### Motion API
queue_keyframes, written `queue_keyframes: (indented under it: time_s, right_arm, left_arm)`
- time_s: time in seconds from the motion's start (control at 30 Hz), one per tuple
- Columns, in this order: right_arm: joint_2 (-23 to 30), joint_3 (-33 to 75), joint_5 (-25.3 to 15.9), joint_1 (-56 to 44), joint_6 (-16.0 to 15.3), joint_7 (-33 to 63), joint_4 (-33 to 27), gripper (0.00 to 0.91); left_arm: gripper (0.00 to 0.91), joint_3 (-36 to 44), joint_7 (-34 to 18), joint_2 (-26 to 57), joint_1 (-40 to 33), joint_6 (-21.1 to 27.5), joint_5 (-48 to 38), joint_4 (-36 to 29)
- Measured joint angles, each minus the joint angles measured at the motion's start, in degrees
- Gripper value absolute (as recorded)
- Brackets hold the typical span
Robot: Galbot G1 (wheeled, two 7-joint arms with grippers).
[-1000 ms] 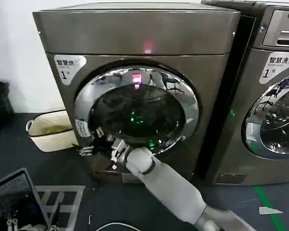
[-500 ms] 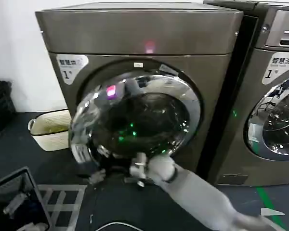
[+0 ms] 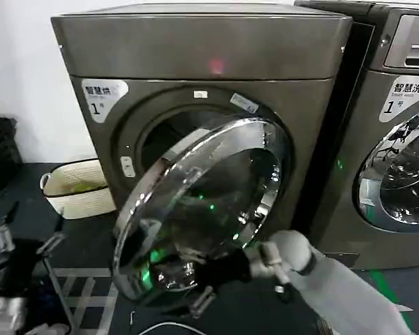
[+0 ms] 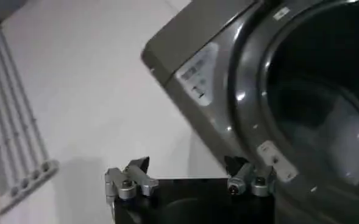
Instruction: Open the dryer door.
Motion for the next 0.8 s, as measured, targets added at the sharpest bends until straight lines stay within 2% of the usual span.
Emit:
queue_keyframes:
  time_s: [0.13,0.27,0.43,0.6,0.73,0.8]
  right_arm:
    - [-1.96,13.57,1.66,-11.61,2.21,0.81,4.26,0.907]
    - [-0.55,29.58,1.76,-24.51,4.99,4.56,8.16,0.907]
    - [6.59,51.84,-5.61,-41.00,7.11,16.39,12.92,0.907]
    - [16.67,72.69,-12.47,-51.78,8.79,30.11,13.25,0.907]
    - [24.08,85.23,-20.34,-54.66,4.42,42.99,12.95,0.907]
    - [26.85,89.55,-21.84,-55.03,0.85,49.20,13.24,0.907]
  left_arm:
    - [0.907,5.12,0.44,2.91,-2.76,-0.28,-0.11,1.91]
    - [0.907,11.43,1.95,5.40,-5.97,-0.52,-0.45,4.02]
    - [0.907,18.43,2.91,6.94,-10.18,-1.83,-0.76,6.62]
    - [0.907,26.68,3.27,8.19,-14.33,-3.16,-1.49,8.82]
    - [0.907,32.72,3.55,8.06,-17.85,-3.85,-2.18,10.32]
    - [0.907,35.56,3.67,7.77,-19.64,-4.21,-2.23,11.07]
